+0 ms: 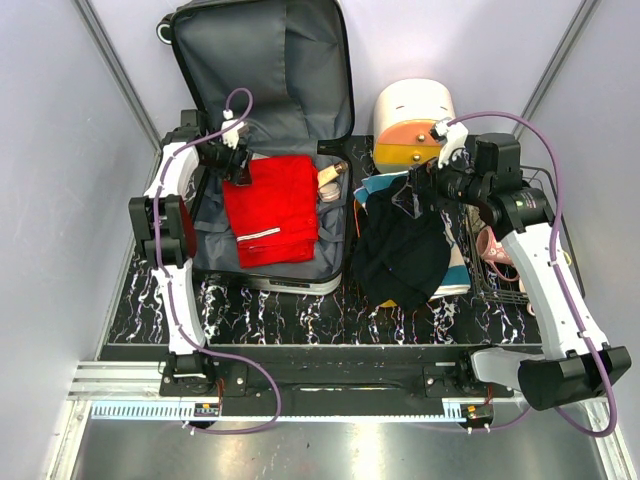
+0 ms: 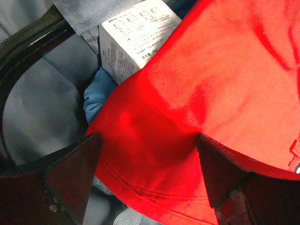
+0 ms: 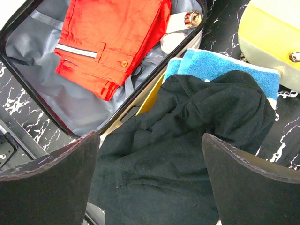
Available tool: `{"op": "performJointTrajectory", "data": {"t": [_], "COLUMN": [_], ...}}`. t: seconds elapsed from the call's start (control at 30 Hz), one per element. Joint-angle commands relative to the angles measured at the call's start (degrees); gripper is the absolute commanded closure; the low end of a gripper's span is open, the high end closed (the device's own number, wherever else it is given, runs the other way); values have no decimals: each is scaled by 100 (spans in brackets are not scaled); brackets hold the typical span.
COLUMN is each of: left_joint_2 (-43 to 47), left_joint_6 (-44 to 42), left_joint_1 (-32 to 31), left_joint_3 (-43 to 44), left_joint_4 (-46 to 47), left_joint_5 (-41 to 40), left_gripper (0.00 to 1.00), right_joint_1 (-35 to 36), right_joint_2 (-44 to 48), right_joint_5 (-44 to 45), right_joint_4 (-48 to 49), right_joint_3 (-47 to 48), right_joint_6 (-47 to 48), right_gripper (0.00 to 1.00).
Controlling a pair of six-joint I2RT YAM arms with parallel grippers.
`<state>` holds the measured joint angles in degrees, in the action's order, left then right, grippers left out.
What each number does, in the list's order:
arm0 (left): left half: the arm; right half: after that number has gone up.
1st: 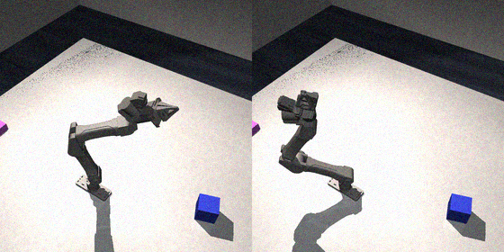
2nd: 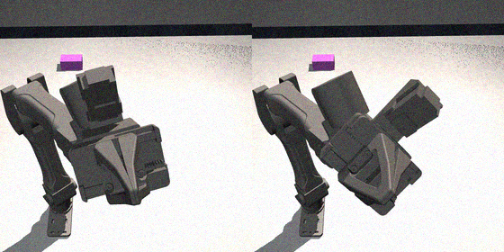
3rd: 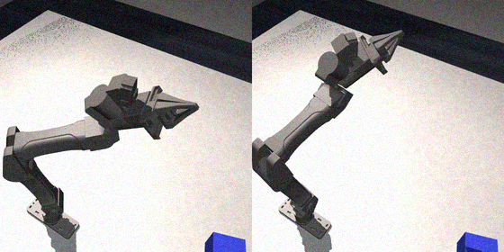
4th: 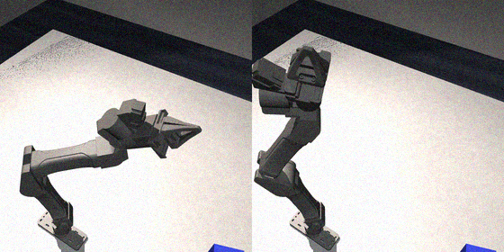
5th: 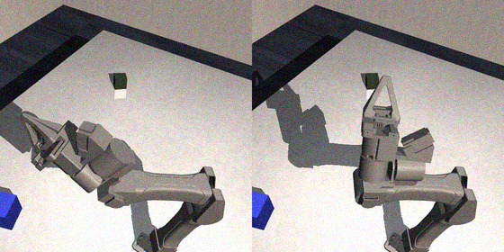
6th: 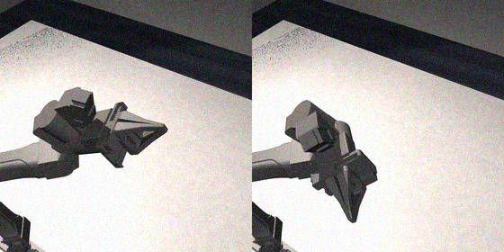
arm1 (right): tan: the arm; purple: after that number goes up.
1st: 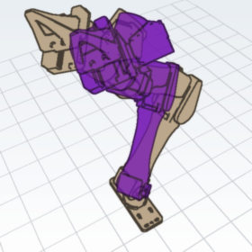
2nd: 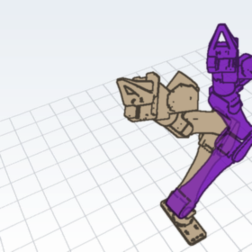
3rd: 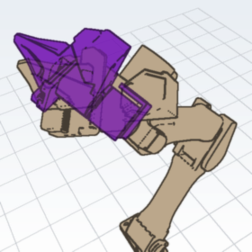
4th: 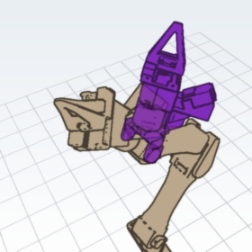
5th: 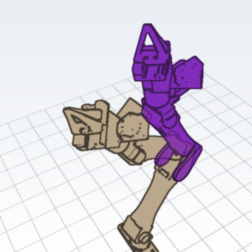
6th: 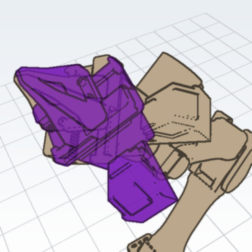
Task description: Open, take out, and arrange the luggage
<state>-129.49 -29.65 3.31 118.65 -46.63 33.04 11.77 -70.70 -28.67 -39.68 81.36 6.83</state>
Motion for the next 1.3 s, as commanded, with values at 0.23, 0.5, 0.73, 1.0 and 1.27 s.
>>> {"op": "performJointTrajectory", "data": {"t": [0.23,0.5,0.73,1.0,1.27], "left_joint_2": [1010,3548,5179,6057,6498], "left_joint_6": [-1067,-2395,-3784,-4505,-4892], "left_joint_1": [-207,-866,-1394,-1614,-1781], "left_joint_3": [-227,-2502,-4402,-5176,-5651], "left_joint_4": [-276,469,1262,1306,1314], "left_joint_5": [774,503,220,326,238], "left_gripper": [83,100,100,100,100], "right_joint_1": [-17,-8,378,1547,2136], "right_joint_2": [241,-110,-594,-1920,-3159], "right_joint_5": [-42,-648,-1220,-1519,-1695], "right_joint_4": [48,732,3154,4442,4575], "right_joint_3": [169,170,-603,-429,248], "right_joint_6": [398,776,1618,3579,4027], "right_gripper": [0,0,0,0,0]}}
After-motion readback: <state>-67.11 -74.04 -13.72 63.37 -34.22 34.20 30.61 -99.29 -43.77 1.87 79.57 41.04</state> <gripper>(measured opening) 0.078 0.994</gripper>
